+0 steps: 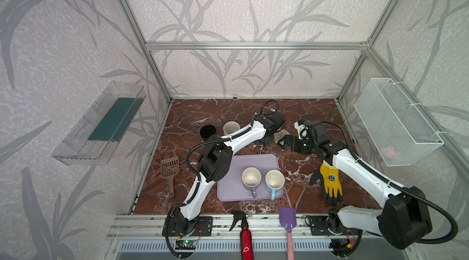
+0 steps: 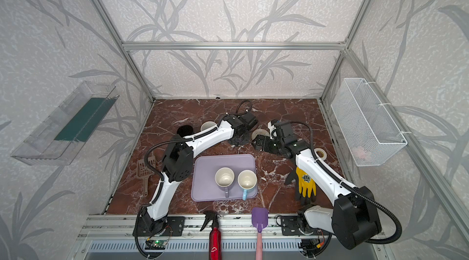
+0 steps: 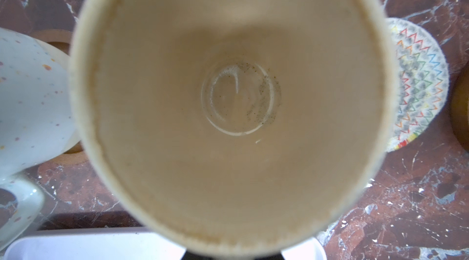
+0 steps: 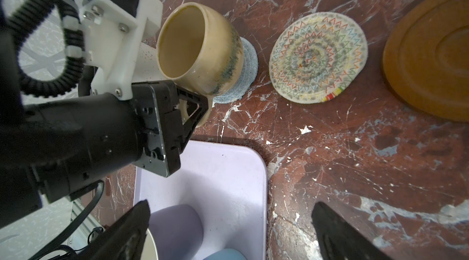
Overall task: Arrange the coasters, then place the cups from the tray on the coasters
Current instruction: 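Lower the beige glazed mug onto the blue woven coaster with the left gripper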
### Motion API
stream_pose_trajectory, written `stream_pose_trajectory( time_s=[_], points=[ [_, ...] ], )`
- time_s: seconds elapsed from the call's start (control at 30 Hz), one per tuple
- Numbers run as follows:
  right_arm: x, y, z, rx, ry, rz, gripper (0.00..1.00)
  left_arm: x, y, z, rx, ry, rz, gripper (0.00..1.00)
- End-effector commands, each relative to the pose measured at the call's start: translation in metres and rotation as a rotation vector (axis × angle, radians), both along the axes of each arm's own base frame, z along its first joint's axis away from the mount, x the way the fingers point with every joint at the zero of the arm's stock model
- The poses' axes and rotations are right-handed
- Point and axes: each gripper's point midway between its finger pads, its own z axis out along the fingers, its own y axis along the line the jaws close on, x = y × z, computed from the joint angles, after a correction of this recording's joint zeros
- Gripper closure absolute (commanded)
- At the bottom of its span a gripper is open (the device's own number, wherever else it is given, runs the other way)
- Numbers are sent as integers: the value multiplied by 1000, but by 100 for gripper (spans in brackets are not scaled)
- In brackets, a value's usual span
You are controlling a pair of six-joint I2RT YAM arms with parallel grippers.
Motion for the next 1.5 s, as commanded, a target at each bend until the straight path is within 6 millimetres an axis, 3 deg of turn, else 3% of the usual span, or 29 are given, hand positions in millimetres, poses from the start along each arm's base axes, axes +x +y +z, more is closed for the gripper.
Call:
stream_pose_trajectory(
  time_s=[0.0, 0.77, 1.1, 1.47],
  points=[
    [-3, -2, -2, -5, 10, 8, 1, 11, -1, 12, -5, -62, 33, 100],
    [-4, -2, 0, 7, 8, 18, 1, 1, -1, -14, -20, -27, 56, 100],
    [-5, 2, -2, 15, 20, 34, 1, 0, 3, -2, -35, -54, 67, 77],
    [-5, 1, -1, 13, 21, 33, 1, 1, 4, 17, -55, -81, 66, 67]
  ],
)
